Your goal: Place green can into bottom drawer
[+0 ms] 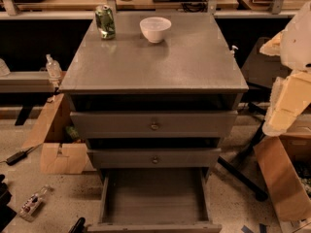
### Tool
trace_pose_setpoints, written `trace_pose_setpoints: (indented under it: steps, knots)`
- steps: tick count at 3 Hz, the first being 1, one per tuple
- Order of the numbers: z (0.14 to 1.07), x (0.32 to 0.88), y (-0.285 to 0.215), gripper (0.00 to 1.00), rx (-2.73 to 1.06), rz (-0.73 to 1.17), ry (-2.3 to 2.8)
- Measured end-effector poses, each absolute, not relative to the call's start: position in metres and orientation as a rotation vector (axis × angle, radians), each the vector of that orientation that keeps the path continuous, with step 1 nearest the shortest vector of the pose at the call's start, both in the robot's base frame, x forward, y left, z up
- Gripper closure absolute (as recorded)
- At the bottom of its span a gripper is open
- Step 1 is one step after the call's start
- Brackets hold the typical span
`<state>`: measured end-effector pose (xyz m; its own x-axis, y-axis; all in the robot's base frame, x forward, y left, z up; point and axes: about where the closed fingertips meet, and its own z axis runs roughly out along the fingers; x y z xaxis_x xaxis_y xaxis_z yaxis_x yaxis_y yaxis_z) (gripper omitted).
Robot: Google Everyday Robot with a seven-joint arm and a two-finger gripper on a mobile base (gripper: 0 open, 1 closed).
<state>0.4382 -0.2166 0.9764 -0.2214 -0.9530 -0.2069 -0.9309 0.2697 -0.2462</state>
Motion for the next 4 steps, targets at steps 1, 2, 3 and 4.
trace_pose_setpoints:
  steps: [1, 2, 3, 4]
  knots:
    - [0.976, 0.438, -0.217, 0.0, -1.724, -0.099, 2.231]
    - [0.978, 0.457, -0.217, 0.0, -1.654, -0.099, 2.19]
    - [0.979, 0.502, -0.217, 0.0, -1.499, -0.042, 2.091]
    - [0.99, 0.559, -0.205, 0.0, -1.323, 0.072, 1.93]
